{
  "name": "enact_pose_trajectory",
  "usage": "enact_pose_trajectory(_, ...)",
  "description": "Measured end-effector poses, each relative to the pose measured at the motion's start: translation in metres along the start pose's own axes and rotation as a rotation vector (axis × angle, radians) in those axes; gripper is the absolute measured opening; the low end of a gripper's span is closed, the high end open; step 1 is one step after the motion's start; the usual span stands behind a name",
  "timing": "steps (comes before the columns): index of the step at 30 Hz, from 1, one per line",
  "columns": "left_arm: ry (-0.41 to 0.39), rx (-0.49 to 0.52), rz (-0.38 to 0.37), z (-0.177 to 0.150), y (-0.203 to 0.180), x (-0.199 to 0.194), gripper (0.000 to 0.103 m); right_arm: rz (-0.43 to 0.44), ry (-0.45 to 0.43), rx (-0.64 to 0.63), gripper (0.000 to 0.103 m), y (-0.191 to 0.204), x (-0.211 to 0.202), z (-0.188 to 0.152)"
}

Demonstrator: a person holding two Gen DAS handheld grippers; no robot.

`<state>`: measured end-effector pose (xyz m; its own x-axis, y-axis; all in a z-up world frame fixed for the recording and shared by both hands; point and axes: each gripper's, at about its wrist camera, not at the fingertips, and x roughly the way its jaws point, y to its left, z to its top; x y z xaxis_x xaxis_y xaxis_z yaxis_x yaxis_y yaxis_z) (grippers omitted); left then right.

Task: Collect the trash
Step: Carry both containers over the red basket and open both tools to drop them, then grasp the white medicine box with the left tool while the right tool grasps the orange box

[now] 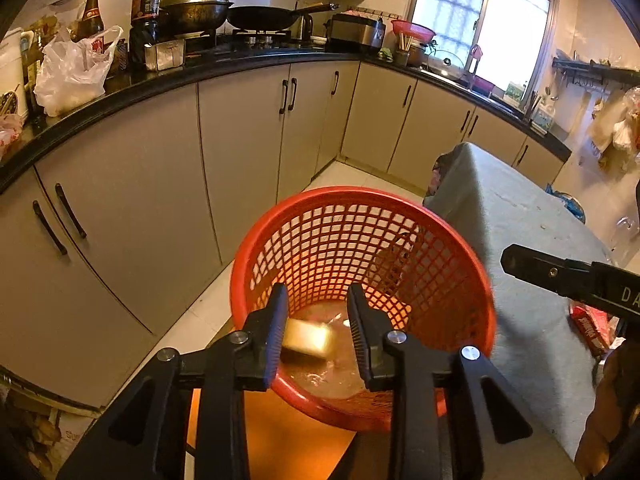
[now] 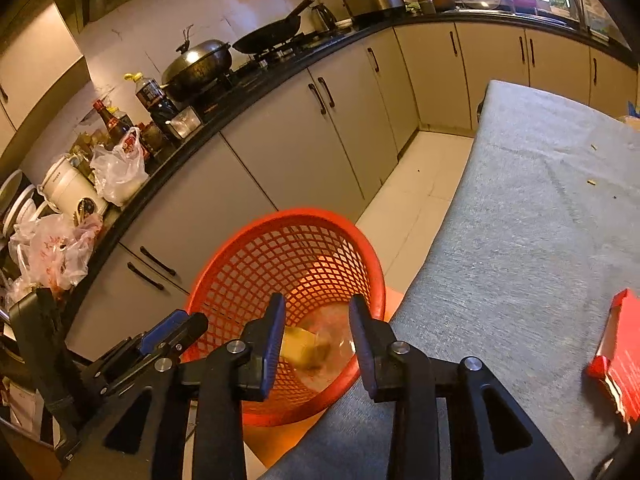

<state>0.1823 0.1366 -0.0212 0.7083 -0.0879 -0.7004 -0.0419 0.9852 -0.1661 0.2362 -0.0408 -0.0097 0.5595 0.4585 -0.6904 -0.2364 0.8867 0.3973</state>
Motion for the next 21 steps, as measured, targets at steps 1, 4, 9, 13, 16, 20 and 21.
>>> enact_pose_trajectory(1, -0.004, 0.001, -0.001, 0.0, -0.001, -0.003, 0.03, -0.001, -0.005, 0.0, 0.036, 0.0, -0.004, -0.001)
enact_pose_trajectory(4, -0.016, 0.004, -0.007, -0.003, -0.007, -0.013, 0.033, -0.006, -0.015, 0.004, 0.036, -0.002, -0.012, -0.004)
enact_pose_trajectory(9, -0.036, 0.021, -0.026, -0.007, -0.017, -0.028, 0.034, -0.013, -0.019, 0.029, 0.037, -0.015, -0.028, -0.015)
enact_pose_trajectory(13, -0.048, 0.049, -0.044, -0.011, -0.033, -0.039, 0.038, -0.013, -0.027, 0.05, 0.039, -0.024, -0.044, -0.024)
enact_pose_trajectory(16, -0.048, 0.074, -0.058, -0.013, -0.048, -0.044, 0.038, -0.018, -0.05, 0.061, 0.044, -0.033, -0.062, -0.033)
enact_pose_trajectory(20, -0.043, 0.117, -0.081, -0.019, -0.074, -0.049, 0.039, -0.019, -0.082, 0.076, 0.044, -0.045, -0.086, -0.041)
enact_pose_trajectory(21, -0.043, 0.131, -0.088, -0.021, -0.081, -0.05, 0.039, -0.021, -0.089, 0.081, 0.044, -0.049, -0.092, -0.043)
